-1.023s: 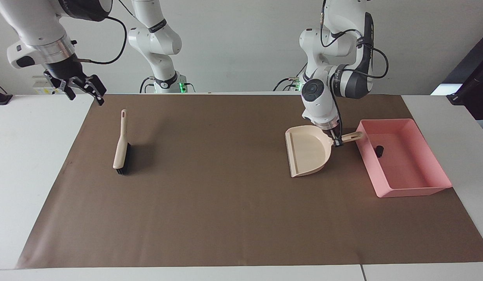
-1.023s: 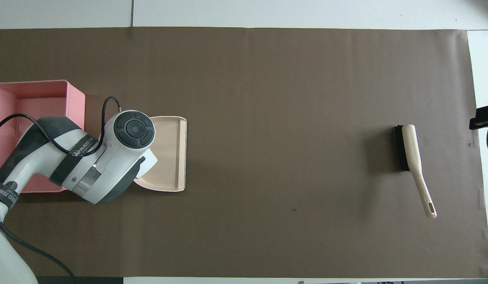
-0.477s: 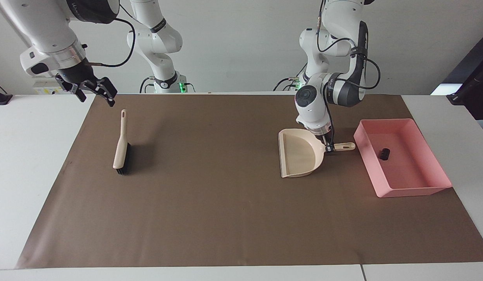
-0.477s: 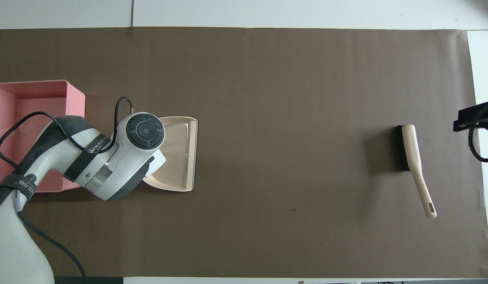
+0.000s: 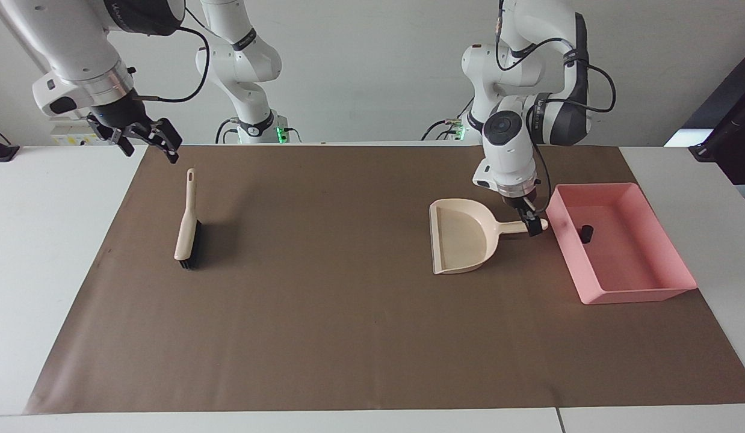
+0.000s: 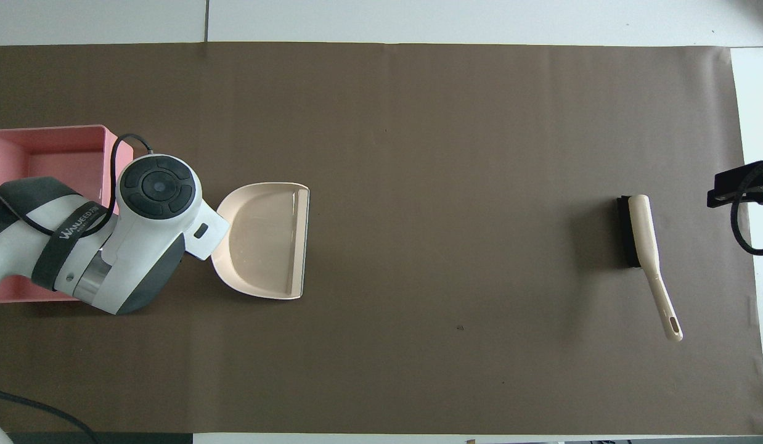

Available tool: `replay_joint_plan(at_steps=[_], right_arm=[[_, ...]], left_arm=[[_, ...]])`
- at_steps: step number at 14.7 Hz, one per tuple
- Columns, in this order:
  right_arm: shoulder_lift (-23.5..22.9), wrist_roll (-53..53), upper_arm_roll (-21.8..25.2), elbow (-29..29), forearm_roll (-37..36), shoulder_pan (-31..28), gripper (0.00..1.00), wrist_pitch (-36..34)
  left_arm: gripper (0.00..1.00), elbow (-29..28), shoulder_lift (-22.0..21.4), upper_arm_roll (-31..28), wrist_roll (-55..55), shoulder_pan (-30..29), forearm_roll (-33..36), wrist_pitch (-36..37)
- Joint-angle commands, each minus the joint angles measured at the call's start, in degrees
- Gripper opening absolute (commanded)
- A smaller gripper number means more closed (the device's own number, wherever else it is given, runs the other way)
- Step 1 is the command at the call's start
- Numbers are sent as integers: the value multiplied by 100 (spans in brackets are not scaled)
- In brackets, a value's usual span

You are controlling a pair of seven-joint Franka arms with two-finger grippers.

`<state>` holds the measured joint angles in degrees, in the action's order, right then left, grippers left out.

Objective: Clean e-waste and dump in bin

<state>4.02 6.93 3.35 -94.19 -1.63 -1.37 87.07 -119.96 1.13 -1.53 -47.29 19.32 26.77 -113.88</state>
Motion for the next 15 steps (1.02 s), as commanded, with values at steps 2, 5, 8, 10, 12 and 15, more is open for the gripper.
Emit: replay_joint_plan(at_steps=[2, 5, 8, 10, 12, 15], right_arm=[[-24, -25, -19, 129, -74, 40, 100, -163], [-95, -138, -133, 313, -135, 67, 100, -287], [-191, -262, -151, 507, -206, 93, 100, -383], [-191, -419, -159, 507, -215, 93, 100, -375], [-174, -447, -159, 455, -171, 93, 100, -375], [-130, -447, -159, 367, -127, 50, 100, -296]], left_arm=[[98, -80, -314, 13, 1254, -489, -469, 138], [98, 7, -332, -14, 2623, -1024, -1277, 182], [98, 323, -341, -22, 3269, -1447, -2059, 296], [98, 692, -411, -22, 3304, -1728, -2499, 567], [98, 1262, -438, -40, 3340, -1957, -2624, 1128], [98, 2176, -342, -22, 3392, -2116, -2686, 1877]])
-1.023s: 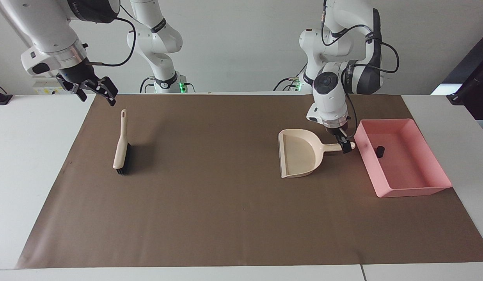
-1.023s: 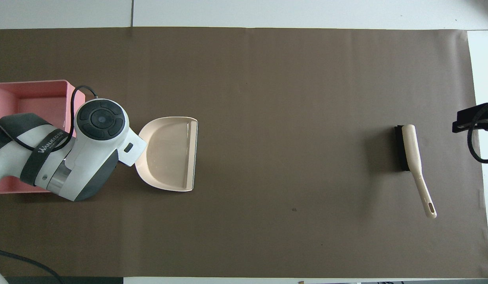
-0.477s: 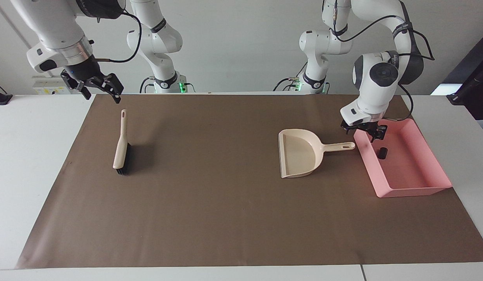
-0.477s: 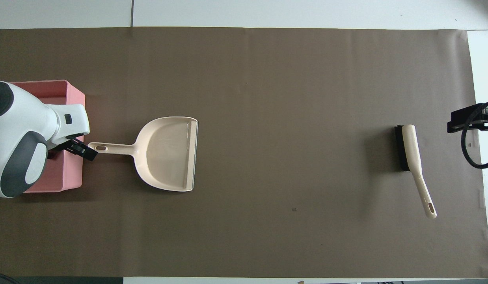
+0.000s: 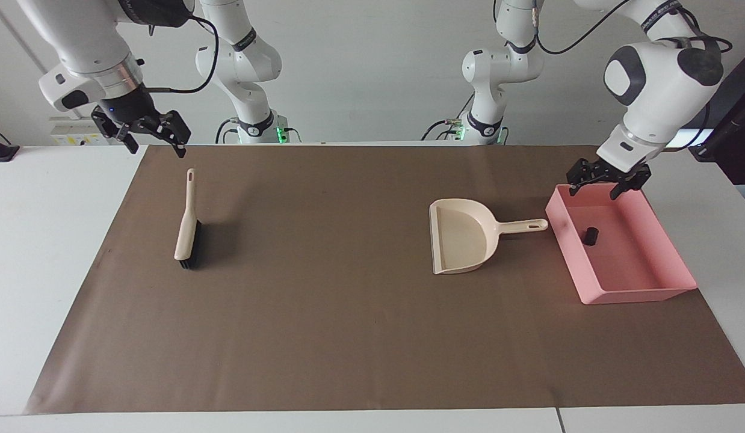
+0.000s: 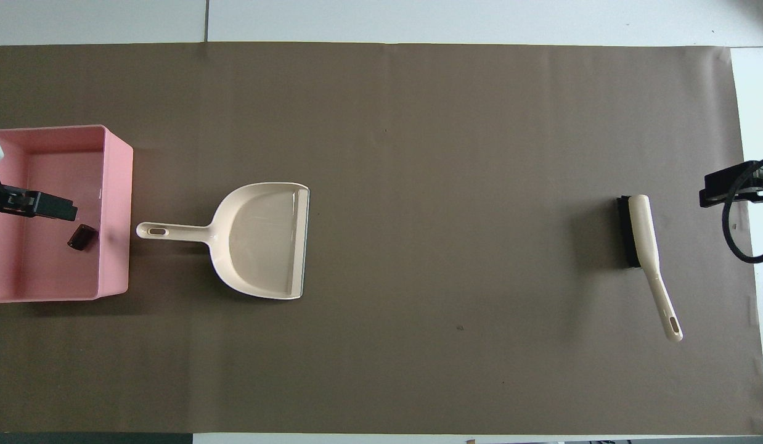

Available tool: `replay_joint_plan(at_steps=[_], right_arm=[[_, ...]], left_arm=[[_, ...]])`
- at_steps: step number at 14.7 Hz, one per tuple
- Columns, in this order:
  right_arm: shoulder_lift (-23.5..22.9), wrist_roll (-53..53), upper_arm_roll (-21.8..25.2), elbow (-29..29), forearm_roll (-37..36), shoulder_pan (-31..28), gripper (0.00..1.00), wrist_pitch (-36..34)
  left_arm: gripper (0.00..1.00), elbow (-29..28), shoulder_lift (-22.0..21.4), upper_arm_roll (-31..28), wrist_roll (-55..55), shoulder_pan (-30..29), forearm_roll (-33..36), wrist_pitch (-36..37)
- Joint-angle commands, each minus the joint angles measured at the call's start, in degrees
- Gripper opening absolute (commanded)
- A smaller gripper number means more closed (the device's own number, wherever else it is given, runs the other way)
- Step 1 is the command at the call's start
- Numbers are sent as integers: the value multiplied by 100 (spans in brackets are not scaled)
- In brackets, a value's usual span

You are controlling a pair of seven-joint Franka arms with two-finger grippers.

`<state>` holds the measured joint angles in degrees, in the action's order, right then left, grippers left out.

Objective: Clean e-waste and dump in bin

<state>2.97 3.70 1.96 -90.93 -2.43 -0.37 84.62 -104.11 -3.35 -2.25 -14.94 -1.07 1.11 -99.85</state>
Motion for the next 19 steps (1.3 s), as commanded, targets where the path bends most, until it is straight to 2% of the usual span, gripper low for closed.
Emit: replay_joint_plan(at_steps=[1, 5, 8, 19], right_arm=[[-24, -124, -20, 40, -47, -60, 100, -42], [-24, -158, -20, 31, -47, -60, 100, -34], [-33, -536, -20, 31, -47, -42, 100, 220], [-24, -493, -20, -13, 120, -69, 100, 257]], left_arm=[[98, 785, 124, 49, 245, -51, -146, 605], [98, 1393, 300, 119, 702, 46, -164, 1159], [98, 1166, 151, 119, 773, 187, -155, 1292], [98, 1200, 186, 93, 948, 169, -252, 1187]])
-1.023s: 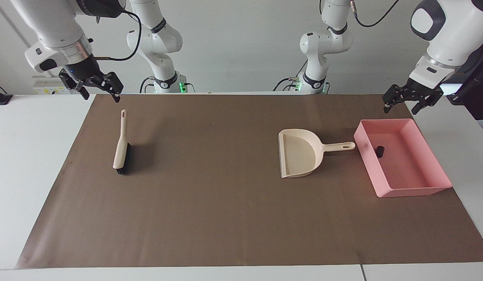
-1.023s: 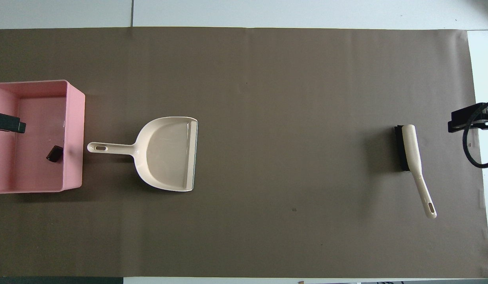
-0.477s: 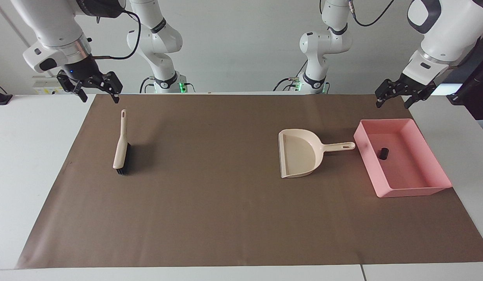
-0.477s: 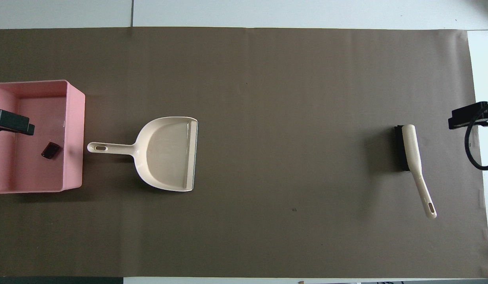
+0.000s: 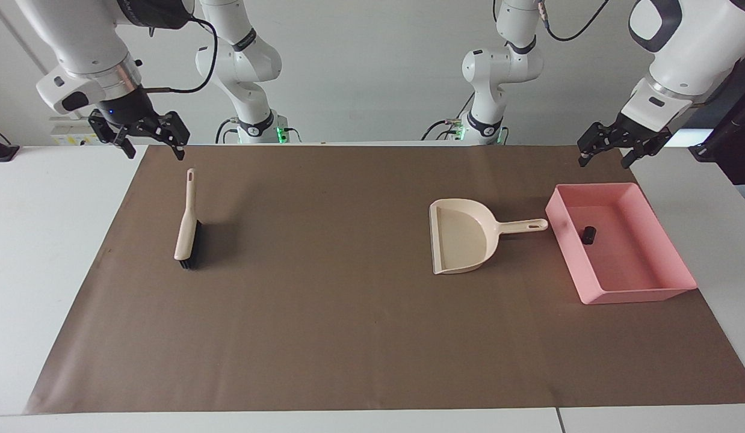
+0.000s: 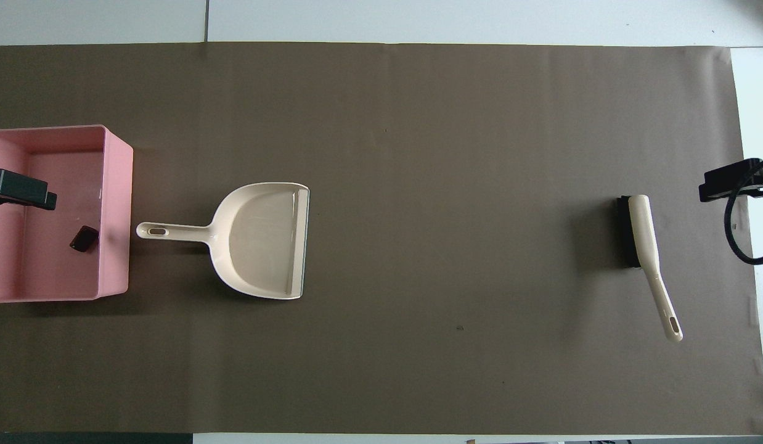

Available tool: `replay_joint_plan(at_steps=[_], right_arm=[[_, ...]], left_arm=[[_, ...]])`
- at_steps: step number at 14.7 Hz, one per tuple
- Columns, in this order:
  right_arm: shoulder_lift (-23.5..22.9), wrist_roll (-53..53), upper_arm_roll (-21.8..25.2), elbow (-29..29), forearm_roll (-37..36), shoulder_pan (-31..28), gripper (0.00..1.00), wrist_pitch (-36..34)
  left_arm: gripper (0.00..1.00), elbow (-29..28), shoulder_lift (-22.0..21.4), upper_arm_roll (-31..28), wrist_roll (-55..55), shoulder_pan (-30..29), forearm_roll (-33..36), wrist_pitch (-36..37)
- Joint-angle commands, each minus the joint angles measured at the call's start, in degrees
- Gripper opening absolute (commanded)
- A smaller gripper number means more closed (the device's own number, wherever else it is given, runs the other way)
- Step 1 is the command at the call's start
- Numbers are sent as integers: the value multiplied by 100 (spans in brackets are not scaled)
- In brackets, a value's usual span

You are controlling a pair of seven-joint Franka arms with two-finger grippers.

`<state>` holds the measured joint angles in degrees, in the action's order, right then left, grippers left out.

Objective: Clean e-waste and dump in bin

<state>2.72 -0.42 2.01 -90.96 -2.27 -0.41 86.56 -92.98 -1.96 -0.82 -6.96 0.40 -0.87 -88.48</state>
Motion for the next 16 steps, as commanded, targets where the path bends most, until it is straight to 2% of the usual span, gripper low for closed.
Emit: replay_joint_plan(at_steps=[1, 16], right_arm=[[0, -81, -26, -10, 104, -65, 100, 63], [9, -72, -8, -53, 148, -91, 100, 63]], left_arm=[[98, 78, 47, -49, 203, 21, -54, 50], [99, -10, 3, -41, 388, 30, 236, -38]])
